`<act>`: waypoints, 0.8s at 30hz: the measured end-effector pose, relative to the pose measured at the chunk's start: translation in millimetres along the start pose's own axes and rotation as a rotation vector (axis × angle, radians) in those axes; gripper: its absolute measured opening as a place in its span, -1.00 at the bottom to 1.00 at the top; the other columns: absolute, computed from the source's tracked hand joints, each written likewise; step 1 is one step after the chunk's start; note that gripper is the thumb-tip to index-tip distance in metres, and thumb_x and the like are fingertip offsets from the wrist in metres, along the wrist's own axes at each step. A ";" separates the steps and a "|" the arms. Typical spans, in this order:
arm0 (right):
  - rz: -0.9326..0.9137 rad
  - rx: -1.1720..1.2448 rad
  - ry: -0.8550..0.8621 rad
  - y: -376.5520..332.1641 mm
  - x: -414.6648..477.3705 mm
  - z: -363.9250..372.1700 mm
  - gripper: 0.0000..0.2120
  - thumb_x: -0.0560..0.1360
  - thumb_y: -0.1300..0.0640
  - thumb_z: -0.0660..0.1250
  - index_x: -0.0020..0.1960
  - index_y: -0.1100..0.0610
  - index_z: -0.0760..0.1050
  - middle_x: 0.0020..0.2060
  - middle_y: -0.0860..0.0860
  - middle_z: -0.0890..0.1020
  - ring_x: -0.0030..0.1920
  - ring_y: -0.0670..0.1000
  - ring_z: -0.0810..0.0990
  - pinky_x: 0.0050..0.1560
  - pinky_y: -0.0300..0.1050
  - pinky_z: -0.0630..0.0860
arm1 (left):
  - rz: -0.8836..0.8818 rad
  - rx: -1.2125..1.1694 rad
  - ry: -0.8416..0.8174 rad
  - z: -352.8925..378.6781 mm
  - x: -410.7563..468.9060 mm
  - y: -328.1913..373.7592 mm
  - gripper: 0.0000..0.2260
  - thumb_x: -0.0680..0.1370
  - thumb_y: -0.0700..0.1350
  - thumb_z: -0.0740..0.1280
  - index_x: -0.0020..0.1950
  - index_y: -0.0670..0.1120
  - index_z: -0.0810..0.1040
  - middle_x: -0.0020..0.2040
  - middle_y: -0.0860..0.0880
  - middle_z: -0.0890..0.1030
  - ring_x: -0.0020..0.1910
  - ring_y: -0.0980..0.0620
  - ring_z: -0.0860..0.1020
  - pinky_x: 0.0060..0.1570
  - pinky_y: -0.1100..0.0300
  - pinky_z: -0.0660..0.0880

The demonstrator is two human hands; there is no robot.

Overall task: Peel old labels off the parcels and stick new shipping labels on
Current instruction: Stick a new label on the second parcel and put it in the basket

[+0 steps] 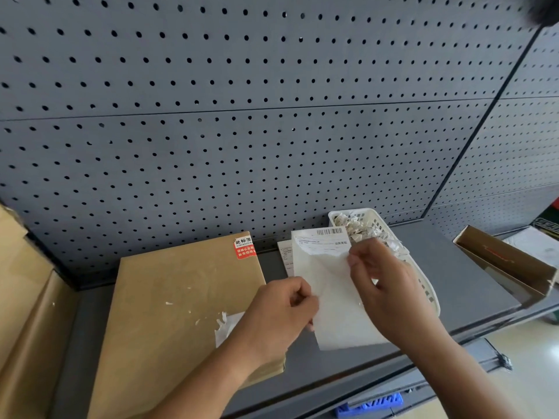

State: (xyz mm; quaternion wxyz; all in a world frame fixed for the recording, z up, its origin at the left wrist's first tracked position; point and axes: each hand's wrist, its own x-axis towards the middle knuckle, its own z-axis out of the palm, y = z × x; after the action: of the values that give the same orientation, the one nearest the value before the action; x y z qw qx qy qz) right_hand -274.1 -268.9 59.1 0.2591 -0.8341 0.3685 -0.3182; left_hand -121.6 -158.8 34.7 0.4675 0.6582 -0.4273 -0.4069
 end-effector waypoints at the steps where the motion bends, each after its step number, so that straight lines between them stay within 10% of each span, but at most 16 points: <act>1: 0.003 0.008 -0.006 -2.0 -0.7 -1.1 -0.96 0.60 0.07 0.26 -0.02 -0.04 0.47 -0.16 -0.30 0.60 -0.04 -0.36 0.56 -0.13 -0.36 0.50 | -0.036 -0.086 -0.015 0.4 2.0 1.6 -0.84 0.62 -0.14 0.33 -0.13 -0.14 0.60 -0.16 -0.08 0.70 -0.09 -0.10 0.69 0.04 -0.08 0.64; 13: -0.036 0.007 -0.063 -11.7 -9.9 -5.3 -0.86 0.57 -0.06 0.20 0.02 -0.07 0.51 -0.13 -0.45 0.57 -0.01 -0.41 0.54 -0.11 -0.38 0.49 | -0.092 -0.378 -0.078 6.1 8.7 16.7 -0.55 0.51 0.27 0.41 0.18 -0.05 0.63 0.08 -0.07 0.72 0.11 -0.08 0.68 0.26 -0.14 0.55; 24: 0.038 -0.019 0.029 -12.1 -4.8 -8.9 -0.91 0.62 0.04 0.19 -0.05 -0.06 0.42 -0.27 -0.16 0.59 -0.15 -0.19 0.54 -0.22 -0.17 0.46 | -0.063 -0.039 0.075 11.8 17.5 0.7 -0.85 0.58 -0.08 0.41 -0.09 -0.15 0.59 -0.16 -0.15 0.70 -0.10 -0.17 0.67 0.08 -0.21 0.59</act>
State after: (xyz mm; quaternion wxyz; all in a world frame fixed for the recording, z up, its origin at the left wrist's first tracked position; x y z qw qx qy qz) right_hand -277.5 -259.8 71.4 0.2517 -0.8248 0.3911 -0.3217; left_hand -127.5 -178.6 30.2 0.4831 0.6768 -0.3805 -0.4047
